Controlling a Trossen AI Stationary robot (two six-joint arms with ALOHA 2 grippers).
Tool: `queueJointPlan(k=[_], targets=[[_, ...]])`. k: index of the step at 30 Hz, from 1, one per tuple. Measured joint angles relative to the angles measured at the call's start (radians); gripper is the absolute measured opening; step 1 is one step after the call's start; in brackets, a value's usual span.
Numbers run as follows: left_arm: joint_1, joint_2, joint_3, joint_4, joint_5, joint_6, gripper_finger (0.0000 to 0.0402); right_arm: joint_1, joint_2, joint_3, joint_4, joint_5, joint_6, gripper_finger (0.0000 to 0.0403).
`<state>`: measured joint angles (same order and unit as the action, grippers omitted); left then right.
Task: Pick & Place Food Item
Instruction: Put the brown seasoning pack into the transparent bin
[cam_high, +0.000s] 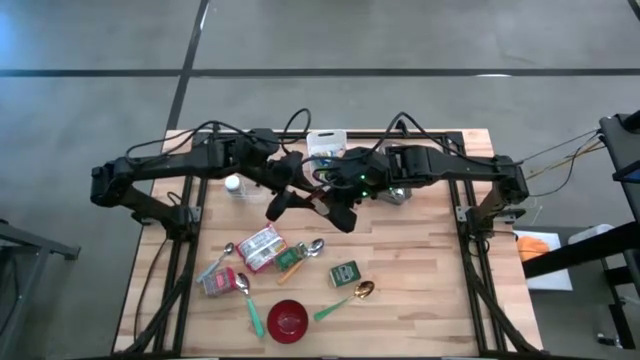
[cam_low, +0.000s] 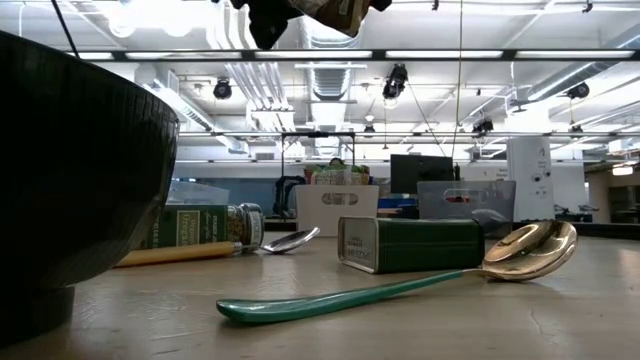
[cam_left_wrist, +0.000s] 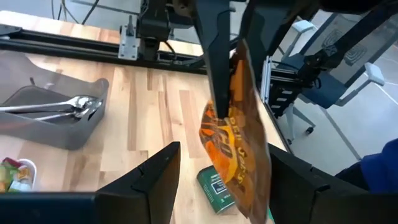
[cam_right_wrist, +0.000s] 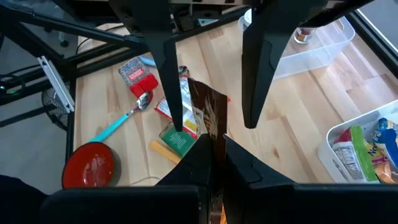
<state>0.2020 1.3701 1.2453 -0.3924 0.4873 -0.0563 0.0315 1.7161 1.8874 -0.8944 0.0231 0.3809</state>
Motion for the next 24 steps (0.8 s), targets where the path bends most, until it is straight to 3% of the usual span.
queueJointPlan(k=[5, 13, 18, 24], targets=[[0.000, 0.000, 0.000, -0.001, -0.023, -0.055, 0.0164, 0.000, 0.000, 0.000, 0.000, 0.000, -0.005, 0.0008], [0.000, 0.000, 0.000, -0.001, -0.023, -0.090, 0.0013, 0.000, 0.000, -0.006, 0.002, 0.002, -0.015, 0.0008], [0.000, 0.001, 0.000, -0.007, -0.051, -0.161, 0.0002, 0.000, 0.000, -0.025, 0.012, 0.006, -0.015, 0.0008], [-0.003, 0.001, 0.060, -0.097, -0.136, -0.104, 0.0001, -0.001, -0.001, -0.031, 0.037, 0.010, -0.015, 0.0008]])
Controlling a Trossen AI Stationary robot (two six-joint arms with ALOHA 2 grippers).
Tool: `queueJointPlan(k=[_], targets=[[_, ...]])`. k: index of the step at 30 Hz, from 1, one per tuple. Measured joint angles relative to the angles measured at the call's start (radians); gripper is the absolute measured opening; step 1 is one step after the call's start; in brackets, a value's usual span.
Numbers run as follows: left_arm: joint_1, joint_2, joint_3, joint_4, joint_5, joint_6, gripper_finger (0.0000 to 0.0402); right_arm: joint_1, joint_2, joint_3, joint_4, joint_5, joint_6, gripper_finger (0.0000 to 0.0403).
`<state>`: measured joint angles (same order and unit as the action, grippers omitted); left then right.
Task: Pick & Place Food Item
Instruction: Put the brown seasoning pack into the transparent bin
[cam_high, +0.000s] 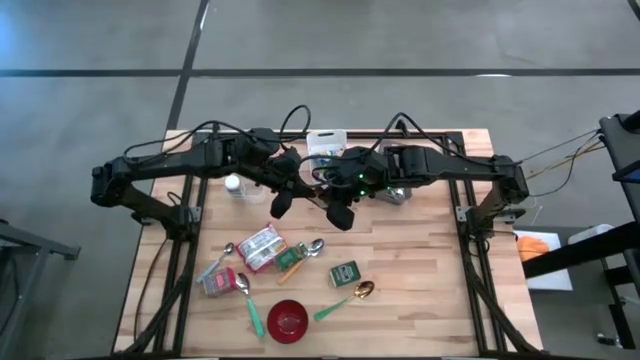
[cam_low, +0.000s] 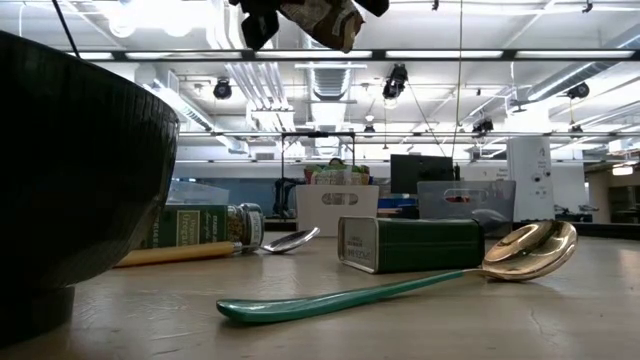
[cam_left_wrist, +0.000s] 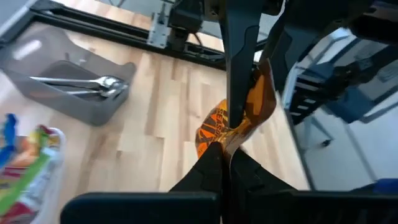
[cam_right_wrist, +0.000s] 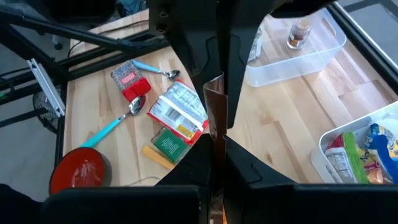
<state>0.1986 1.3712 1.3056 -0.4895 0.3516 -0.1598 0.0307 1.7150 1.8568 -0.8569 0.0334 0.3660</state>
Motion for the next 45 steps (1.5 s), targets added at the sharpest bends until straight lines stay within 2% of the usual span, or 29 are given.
queueJointPlan(k=[6, 9, 19, 25, 28, 30, 34, 37, 45], targets=[[-0.002, 0.000, 0.057, -0.077, -0.030, 0.056, 0.0000, 0.000, -0.003, 0.001, 0.022, 0.000, -0.002, 0.0009], [-0.002, 0.000, 0.057, -0.087, -0.036, 0.058, 0.0000, 0.000, -0.003, 0.000, 0.009, -0.005, -0.003, 0.0026], [0.007, -0.001, 0.085, -0.185, -0.088, 0.020, 0.0000, 0.000, -0.004, -0.001, -0.004, -0.017, -0.007, 0.0208], [0.025, -0.001, 0.142, -0.327, -0.190, 0.025, 0.0000, 0.000, -0.016, -0.001, -0.020, -0.011, 0.003, 0.0274], [0.047, -0.002, 0.161, -0.404, -0.240, 0.023, 0.0000, 0.000, -0.025, -0.001, -0.038, 0.001, 0.034, 0.0290], [0.069, -0.002, 0.165, -0.453, -0.273, 0.022, 0.0000, 0.000, -0.038, -0.001, -0.067, 0.048, 0.047, 0.0297], [0.135, -0.002, 0.163, -0.573, -0.362, 0.022, 0.0000, 0.003, -0.068, -0.001, -0.140, 0.142, 0.076, 0.0299], [0.195, -0.002, 0.162, -0.654, -0.420, 0.041, 0.0000, 0.002, -0.086, -0.002, -0.190, 0.153, 0.091, 0.0299], [0.318, -0.004, 0.146, -0.758, -0.445, 0.082, 0.0000, 0.019, -0.126, -0.026, -0.241, 0.183, 0.097, 0.0299]])
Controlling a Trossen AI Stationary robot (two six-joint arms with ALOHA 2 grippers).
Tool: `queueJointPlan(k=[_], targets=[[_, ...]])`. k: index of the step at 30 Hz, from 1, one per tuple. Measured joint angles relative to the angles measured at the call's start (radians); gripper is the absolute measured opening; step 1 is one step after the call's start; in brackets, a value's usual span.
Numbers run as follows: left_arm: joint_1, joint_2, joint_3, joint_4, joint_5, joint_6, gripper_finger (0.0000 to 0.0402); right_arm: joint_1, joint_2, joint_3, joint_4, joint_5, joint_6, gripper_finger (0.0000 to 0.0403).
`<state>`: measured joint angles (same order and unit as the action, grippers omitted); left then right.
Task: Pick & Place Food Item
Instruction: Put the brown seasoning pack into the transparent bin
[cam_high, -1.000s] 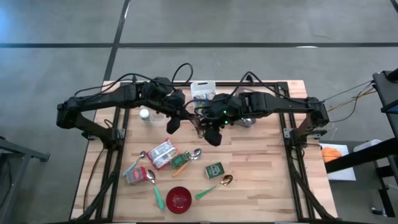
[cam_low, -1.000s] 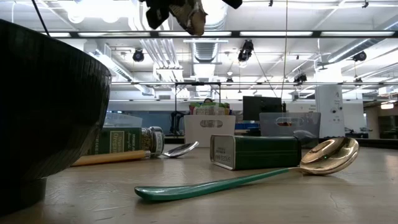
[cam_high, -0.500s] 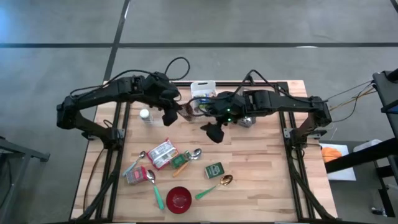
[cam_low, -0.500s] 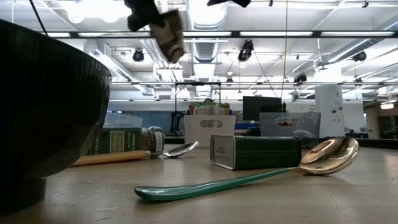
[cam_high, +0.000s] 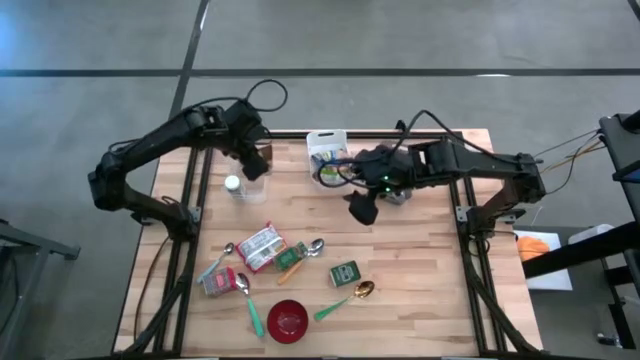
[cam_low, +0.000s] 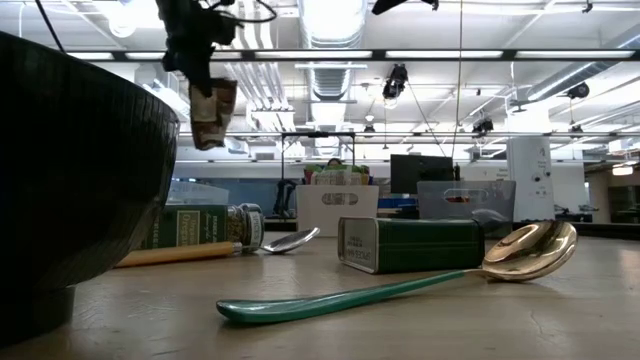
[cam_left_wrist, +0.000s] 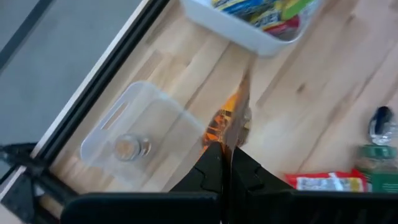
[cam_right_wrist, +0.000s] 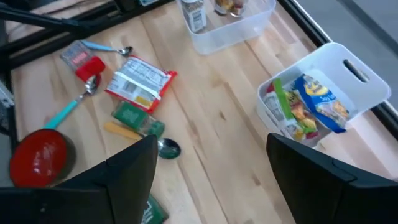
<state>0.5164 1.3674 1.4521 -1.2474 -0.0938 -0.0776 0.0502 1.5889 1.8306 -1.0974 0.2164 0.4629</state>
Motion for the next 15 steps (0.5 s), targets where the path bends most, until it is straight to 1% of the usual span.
queueJointPlan(k=[3, 9, 15], targets=[[0.019, -0.010, -0.048, -0.002, -0.001, -0.001, 0.0000, 0.012, -0.001, -0.002, -0.014, 0.023, 0.001, 0.0299], [0.020, -0.022, -0.167, 0.014, 0.004, -0.055, 0.0000, 0.032, -0.001, -0.009, -0.026, 0.023, 0.001, 0.0299], [0.017, -0.041, -0.245, 0.053, 0.026, -0.098, 0.0000, 0.038, -0.001, -0.009, -0.030, 0.023, 0.000, 0.0299]])
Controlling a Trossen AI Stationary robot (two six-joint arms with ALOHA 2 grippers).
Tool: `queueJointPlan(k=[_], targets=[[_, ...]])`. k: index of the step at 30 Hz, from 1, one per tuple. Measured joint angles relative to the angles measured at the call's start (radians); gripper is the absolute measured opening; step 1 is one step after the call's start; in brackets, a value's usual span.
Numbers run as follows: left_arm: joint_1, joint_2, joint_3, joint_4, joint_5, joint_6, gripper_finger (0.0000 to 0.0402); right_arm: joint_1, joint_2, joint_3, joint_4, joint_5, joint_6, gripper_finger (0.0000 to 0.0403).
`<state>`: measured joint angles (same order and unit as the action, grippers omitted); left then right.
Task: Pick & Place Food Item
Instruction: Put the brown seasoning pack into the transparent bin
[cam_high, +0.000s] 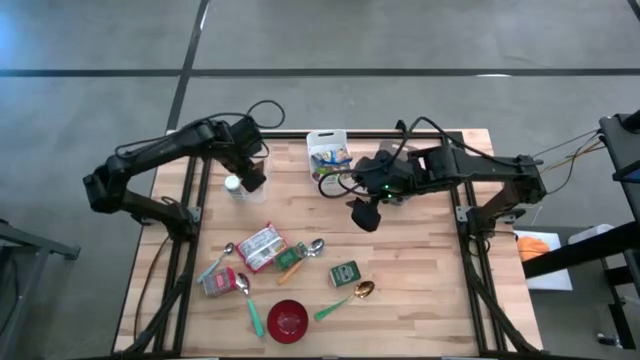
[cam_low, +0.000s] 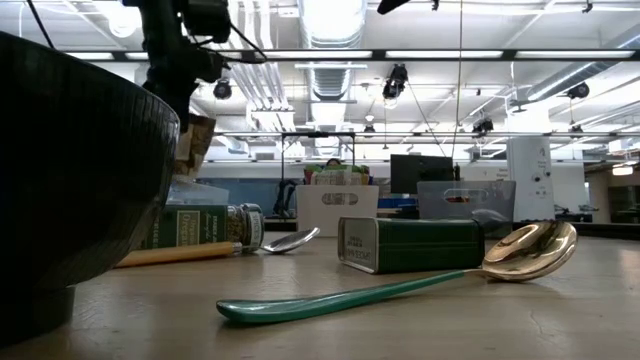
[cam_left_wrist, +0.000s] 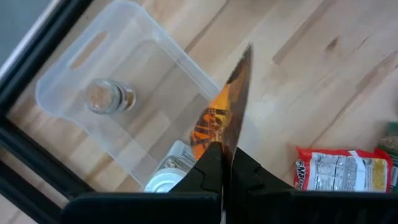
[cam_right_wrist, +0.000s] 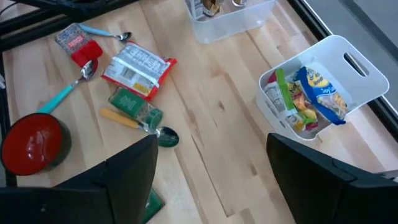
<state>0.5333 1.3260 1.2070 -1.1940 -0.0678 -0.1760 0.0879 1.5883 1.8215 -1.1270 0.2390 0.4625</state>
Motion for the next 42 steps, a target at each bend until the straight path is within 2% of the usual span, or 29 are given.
queueJointPlan(k=[9, 27, 42], targets=[[-0.008, -0.049, -0.129, 0.081, 0.025, -0.067, 0.0000, 0.000, 0.000, 0.000, 0.000, 0.000, -0.002, 0.0299], [-0.056, -0.055, -0.285, 0.246, 0.077, -0.110, 0.0000, 0.000, 0.000, 0.000, 0.000, -0.001, 0.001, 0.0299], [-0.055, -0.055, -0.298, 0.256, 0.052, -0.113, 0.0000, 0.000, 0.000, 0.000, 0.000, -0.002, 0.001, 0.0299]])
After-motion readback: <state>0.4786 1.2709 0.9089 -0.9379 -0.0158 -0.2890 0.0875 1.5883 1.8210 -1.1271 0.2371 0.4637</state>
